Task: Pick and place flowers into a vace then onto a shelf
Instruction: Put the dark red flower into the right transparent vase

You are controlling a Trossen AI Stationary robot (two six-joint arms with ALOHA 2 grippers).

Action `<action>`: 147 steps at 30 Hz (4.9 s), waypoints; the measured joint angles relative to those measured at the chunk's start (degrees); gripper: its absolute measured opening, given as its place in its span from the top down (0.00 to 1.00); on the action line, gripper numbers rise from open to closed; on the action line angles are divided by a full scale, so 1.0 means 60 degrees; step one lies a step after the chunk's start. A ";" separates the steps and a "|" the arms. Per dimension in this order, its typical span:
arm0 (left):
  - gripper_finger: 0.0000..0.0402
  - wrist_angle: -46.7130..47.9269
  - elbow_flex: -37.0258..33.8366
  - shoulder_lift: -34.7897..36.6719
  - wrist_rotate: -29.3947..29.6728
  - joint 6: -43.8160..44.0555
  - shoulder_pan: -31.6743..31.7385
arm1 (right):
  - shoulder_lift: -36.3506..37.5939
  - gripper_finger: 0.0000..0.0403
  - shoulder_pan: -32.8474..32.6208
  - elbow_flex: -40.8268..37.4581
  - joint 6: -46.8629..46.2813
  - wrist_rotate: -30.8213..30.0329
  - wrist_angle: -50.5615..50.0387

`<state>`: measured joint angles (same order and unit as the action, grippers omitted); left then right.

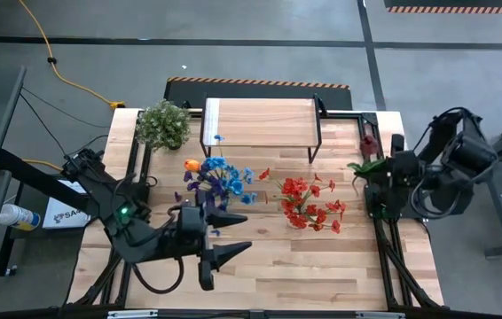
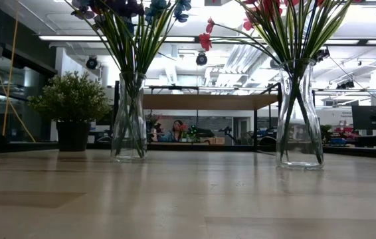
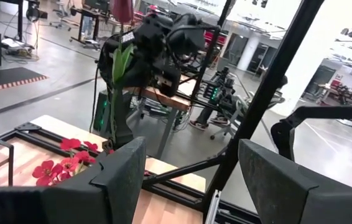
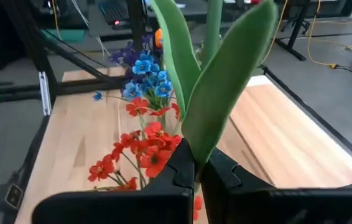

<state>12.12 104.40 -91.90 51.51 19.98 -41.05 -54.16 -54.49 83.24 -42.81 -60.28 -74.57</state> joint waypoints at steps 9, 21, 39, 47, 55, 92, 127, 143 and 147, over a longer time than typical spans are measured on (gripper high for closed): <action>0.29 0.0000 0.0000 0.0000 0.0022 0.0006 0.0020 | 0.0779 1.00 -0.0829 -0.2177 -0.0083 -0.1361 0.2289; 0.29 0.0000 0.0000 0.0000 0.0018 0.0009 0.0020 | 0.1300 1.00 -0.0938 -0.4441 0.0278 -0.2567 0.4636; 0.29 -0.0029 0.0000 0.0000 0.0211 0.0209 0.0024 | 0.1717 1.00 -0.0935 -0.7093 0.1954 -0.3981 1.0047; 0.29 -0.0060 0.0000 0.0000 0.0348 0.0221 0.0024 | 0.1713 1.00 -0.0917 -0.7529 0.2242 -0.4370 1.1145; 0.29 -0.0069 0.0000 0.0000 0.0669 0.0221 0.0024 | 0.1698 1.00 -0.0913 -0.7529 0.2384 -0.4540 1.1196; 0.29 -0.0072 0.0000 0.0000 0.1122 0.0148 0.0028 | 0.1086 1.00 -0.0827 -0.7510 0.4536 -0.4609 1.3920; 0.29 -0.0066 0.0000 -0.0004 0.1086 -0.0027 0.0027 | -0.0360 1.00 0.1462 -0.7510 0.6463 -0.0953 1.5890; 0.29 -0.0062 -0.0004 -0.0004 0.1089 -0.0023 0.0025 | -0.0666 1.00 0.1451 -0.7514 0.5424 -0.1390 1.5157; 0.29 -0.0045 -0.0003 -0.0004 0.1091 -0.0027 0.0026 | -0.0666 1.00 0.1451 -0.7511 0.5377 -0.1364 1.5120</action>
<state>11.85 104.38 -91.92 58.05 19.81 -40.89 -58.15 -45.78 38.17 -10.55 -68.46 16.15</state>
